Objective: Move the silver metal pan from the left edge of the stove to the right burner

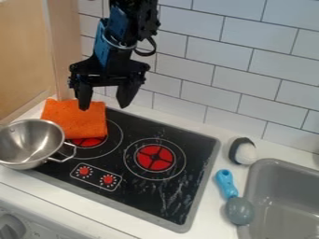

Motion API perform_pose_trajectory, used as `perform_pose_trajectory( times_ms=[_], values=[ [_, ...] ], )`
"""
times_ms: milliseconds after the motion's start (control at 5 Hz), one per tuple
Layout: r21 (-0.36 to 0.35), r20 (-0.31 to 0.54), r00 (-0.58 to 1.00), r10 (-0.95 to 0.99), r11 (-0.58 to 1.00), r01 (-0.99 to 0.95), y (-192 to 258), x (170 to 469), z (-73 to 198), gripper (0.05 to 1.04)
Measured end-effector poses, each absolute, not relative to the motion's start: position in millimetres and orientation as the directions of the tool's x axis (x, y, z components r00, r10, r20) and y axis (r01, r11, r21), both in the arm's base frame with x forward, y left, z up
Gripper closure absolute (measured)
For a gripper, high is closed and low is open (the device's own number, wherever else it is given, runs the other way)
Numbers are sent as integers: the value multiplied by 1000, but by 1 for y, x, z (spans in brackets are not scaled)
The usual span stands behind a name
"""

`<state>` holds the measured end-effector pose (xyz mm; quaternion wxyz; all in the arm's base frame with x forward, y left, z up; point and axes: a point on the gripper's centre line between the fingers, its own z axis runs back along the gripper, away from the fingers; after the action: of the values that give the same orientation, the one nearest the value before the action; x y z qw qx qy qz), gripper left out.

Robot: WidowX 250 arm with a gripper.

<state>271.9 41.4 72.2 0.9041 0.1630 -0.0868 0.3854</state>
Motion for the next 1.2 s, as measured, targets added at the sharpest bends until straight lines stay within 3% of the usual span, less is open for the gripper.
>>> perform_pose_trajectory(
  times_ms=[200,400,600,1200],
  values=[
    [385,208,742,637,644,-661,48,267,61,85],
    [484,182,780,598,636,-601,56,265,60,85],
    [538,167,790,590,618,-574,61,262,49,85],
    [514,195,744,639,579,-632,78,259,31,85]
  ],
)
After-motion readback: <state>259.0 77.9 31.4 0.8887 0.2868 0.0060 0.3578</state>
